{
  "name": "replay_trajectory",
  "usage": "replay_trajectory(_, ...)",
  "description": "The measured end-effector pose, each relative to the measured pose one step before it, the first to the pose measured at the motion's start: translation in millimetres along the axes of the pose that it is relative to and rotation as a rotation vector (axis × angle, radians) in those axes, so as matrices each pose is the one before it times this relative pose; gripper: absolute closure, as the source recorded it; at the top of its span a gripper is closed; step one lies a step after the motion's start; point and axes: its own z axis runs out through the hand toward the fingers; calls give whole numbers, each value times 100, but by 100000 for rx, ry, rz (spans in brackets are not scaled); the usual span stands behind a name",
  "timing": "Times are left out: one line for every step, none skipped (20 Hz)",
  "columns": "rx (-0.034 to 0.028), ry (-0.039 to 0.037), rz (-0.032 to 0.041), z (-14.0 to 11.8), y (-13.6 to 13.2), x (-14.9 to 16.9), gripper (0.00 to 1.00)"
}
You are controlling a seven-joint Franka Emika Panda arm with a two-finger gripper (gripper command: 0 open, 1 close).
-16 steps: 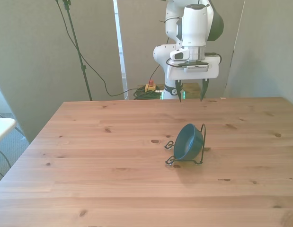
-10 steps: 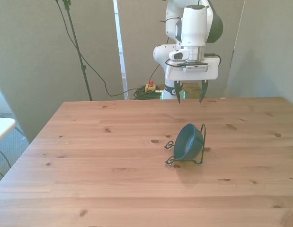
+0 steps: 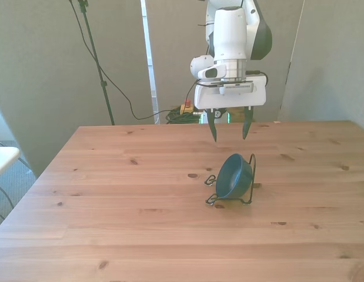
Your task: Unload the bowl
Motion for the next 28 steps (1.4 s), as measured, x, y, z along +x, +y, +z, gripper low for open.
replay_trajectory(1572, 323, -1415, 14, -220, 735, 0)
replay_trajectory(1864, 8, -1525, -119, -202, 689, 0)
replay_trajectory(1600, 57, -1705, -162, -153, 591, 0)
replay_trajectory(1733, -97, -2026, -119, -137, 502, 0)
replay_trajectory(2067, -221, -2232, -93, -144, 460, 0)
replay_trajectory(1730, -402, -1985, 76, -108, 393, 0)
replay_trajectory(1371, -411, -1488, 181, -99, 395, 0)
replay_trajectory(1236, -597, -1494, 344, -41, 341, 0)
replay_trajectory(1401, -717, -1589, 461, -32, 396, 0)
replay_trajectory(1415, -703, -1539, 499, 50, 398, 0)
replay_trajectory(1336, -762, -1528, 553, 101, 424, 0)
replay_trajectory(1317, -706, -1556, 508, 138, 397, 0)
replay_trajectory(1162, -922, -1422, 475, 138, 348, 0)
replay_trajectory(1219, -1720, -1764, 390, 74, 237, 0)
replay_trajectory(1355, -2297, -1884, 319, 7, 95, 0)
replay_trajectory(765, -1924, -1945, 163, -10, 65, 0)
replay_trajectory(457, -1958, -1728, 107, 2, -5, 0)
replay_trajectory(554, -1724, -1248, 89, 31, -25, 0)
replay_trajectory(277, -717, -848, 80, 68, 37, 0)
replay_trajectory(228, -904, -645, 123, 102, 13, 100)
replay_trajectory(204, -588, -595, 103, 106, 46, 100)
replay_trajectory(111, -208, -292, 92, 104, 99, 100)
replay_trajectory(-56, -100, -343, 100, 154, 96, 100)
replay_trajectory(-97, -270, -553, 175, 148, 109, 100)
replay_trajectory(-58, -486, -392, 212, 198, 79, 100)
replay_trajectory(-18, -500, -108, 254, 191, 61, 100)
replay_trajectory(265, -615, 42, 218, 176, 35, 100)
replay_trajectory(341, -599, -212, 139, 102, 18, 100)
